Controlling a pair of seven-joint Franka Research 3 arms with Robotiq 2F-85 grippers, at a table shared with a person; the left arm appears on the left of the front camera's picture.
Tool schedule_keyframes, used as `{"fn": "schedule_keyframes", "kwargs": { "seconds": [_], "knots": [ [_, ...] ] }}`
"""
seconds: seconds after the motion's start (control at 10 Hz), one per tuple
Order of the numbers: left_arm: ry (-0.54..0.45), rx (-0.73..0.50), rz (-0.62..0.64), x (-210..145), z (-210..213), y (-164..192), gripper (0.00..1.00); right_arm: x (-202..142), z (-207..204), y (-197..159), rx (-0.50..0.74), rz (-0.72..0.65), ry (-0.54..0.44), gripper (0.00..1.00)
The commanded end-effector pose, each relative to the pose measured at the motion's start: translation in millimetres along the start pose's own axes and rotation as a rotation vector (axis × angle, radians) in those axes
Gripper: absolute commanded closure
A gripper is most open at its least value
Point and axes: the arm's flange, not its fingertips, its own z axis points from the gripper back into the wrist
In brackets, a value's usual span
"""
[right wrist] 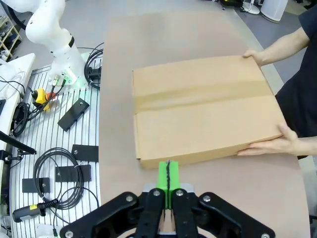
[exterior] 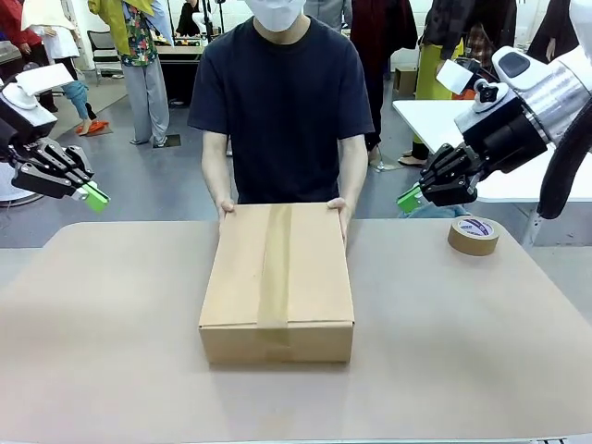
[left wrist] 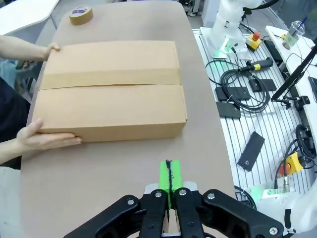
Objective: Wrap the clocks to prevent damage.
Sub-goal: After the human seals the box with tape, release both hands from the side flaps of the Package Box.
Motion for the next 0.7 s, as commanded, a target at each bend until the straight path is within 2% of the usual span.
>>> {"fn": "schedule_keyframes", "kwargs": {
  "seconds": [0.0,0.6],
  "knots": [
    [-0.003,0.005,-0.006,1.6,0.8,2.6,0.99,-0.8,-1.7,-1.5,-0.005,-0.003,0.014,0.99],
    [-0.003,0.005,-0.006,1.6,0.8,2.6,0.99,-0.8,-1.7,-1.5,-0.005,-0.003,0.014,0.99]
  ]
}}
